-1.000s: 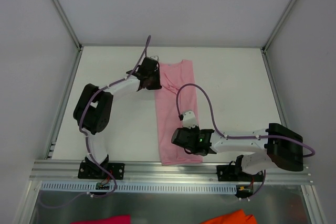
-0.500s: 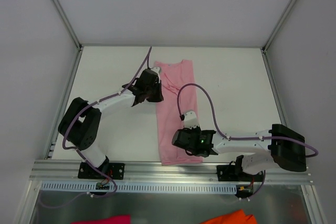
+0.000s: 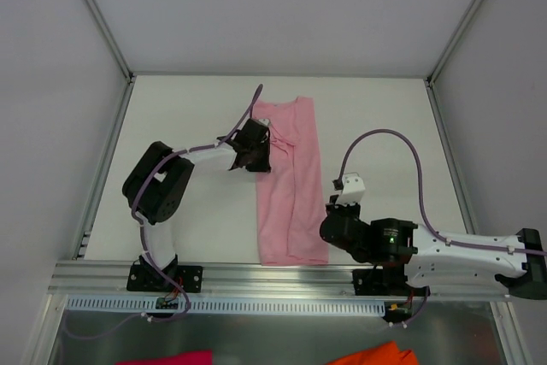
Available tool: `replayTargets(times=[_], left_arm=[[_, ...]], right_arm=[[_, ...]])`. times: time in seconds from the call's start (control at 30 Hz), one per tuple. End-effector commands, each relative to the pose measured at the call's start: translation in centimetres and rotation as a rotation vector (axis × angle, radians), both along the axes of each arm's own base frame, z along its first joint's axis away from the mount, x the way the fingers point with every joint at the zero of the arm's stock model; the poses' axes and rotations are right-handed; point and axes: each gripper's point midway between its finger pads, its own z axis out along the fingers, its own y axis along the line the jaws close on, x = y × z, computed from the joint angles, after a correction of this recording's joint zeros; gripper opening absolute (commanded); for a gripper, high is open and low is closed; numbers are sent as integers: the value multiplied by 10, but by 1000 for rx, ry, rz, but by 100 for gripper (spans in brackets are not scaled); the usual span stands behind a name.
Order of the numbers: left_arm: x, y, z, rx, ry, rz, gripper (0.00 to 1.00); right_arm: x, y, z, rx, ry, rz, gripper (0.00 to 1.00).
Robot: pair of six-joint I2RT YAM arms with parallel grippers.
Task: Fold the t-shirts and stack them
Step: Rotate the tshirt 90 degrees
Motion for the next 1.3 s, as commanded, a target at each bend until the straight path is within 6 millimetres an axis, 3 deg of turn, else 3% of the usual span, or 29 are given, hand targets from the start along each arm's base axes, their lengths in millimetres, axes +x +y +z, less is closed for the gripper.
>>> replayTargets(times=[0.0,0.13,0.5,0.7,1.27], left_arm=[[25,0,7,2,-17,43,0],[50,0,14,6,-21,65,0],[68,19,16,36,-3,91,0],[86,15,22,16,16,95,0],[128,39,3,29,116,172,0]], right_arm=[[4,-21,1,-19,-41,-65,1],[1,-16,-3,-44,-38,-45,1],[-4,2,-13,-125,-23,-16,1],[-8,-9,-5,-111,-40,-23,1],[-22,-24,23,-127,-109,-20,1]])
